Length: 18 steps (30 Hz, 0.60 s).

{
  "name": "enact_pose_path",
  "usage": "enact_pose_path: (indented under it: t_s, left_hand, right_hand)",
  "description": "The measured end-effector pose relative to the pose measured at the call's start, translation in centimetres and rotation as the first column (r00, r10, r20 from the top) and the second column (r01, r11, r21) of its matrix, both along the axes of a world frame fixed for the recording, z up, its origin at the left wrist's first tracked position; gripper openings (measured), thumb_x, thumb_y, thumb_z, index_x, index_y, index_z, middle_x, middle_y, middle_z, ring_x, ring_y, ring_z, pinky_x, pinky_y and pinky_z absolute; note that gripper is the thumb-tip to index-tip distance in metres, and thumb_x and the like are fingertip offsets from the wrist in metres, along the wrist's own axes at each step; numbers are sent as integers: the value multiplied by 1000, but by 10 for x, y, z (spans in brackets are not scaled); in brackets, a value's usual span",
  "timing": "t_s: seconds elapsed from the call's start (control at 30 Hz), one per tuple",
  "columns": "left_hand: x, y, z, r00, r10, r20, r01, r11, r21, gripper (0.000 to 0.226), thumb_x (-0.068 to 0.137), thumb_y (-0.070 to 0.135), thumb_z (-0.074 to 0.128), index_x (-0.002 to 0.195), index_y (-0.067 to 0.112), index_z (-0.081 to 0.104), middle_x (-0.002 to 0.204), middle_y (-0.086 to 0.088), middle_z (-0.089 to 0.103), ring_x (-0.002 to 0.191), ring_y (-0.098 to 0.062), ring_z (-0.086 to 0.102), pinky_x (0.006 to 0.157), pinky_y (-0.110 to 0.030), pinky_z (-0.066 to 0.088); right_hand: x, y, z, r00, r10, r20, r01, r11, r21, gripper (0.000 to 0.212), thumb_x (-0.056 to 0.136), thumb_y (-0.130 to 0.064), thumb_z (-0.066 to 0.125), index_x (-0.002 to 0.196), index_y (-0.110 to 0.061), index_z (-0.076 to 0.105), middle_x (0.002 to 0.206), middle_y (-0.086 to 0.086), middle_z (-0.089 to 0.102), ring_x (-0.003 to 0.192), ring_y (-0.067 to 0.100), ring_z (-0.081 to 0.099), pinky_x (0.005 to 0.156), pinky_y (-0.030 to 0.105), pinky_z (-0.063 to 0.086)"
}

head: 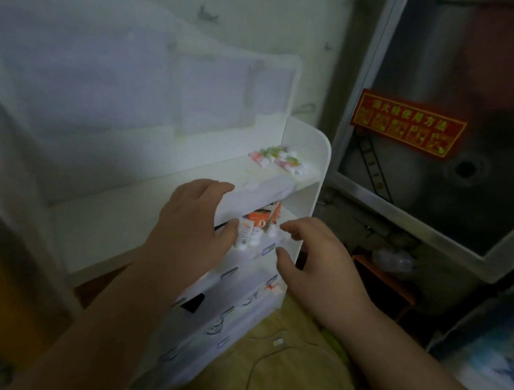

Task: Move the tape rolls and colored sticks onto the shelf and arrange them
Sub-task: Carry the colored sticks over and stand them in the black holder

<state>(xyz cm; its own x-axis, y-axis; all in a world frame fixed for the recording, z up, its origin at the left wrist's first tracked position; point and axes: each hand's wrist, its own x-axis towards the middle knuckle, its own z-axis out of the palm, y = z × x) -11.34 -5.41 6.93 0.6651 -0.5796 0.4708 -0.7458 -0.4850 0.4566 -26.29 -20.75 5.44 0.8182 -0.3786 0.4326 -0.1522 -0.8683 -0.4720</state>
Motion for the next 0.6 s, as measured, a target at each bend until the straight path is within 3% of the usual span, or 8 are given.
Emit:
enact_pose_path:
  t_s: [0.1, 0.27, 0.5, 0.6]
  left_hand:
    - [29, -26, 3, 1000, -1, 24, 1, 1000, -1, 52, 88, 34, 67, 137, 26, 52, 139, 1, 50, 130, -21, 39, 108, -38, 33]
    - [84, -61, 0, 999, 21, 29, -22, 999, 46, 56, 87, 43, 65, 139, 31, 48, 145, 2, 45, 136, -21, 35, 111, -42, 33]
    - [139, -105, -11, 999, 3, -48, 0, 998, 67, 53, 89, 45, 62, 138, 31, 49, 143, 4, 48, 133, -18, 39, 109, -42, 40]
    - [152, -119, -16, 999, 12, -50, -8, 997, 73, 54, 89, 48, 61, 139, 33, 48, 144, 6, 47, 133, -16, 39, 110, -40, 39]
  right_hand:
    - [26, -29, 13, 1000, -16, 2, 16, 1000, -26, 31, 90, -27, 67, 120, -33, 59, 103, -28, 46, 94, -10, 45, 80, -3, 32]
    - [74, -74, 18, 998, -42, -39, 41, 999, -18, 34, 92, -31, 65, 126, -30, 59, 111, -22, 50, 104, -7, 46, 83, 1, 31]
    - [135, -110, 4, 998, -41, -45, 43, 998, 41, 33, 92, -33, 64, 124, -33, 59, 117, -21, 54, 109, -3, 52, 94, 21, 49]
    - [154, -125, -2, 997, -45, -70, 49, 997, 54, 33, 92, -35, 64, 125, -35, 58, 120, -21, 54, 111, -2, 52, 96, 23, 50]
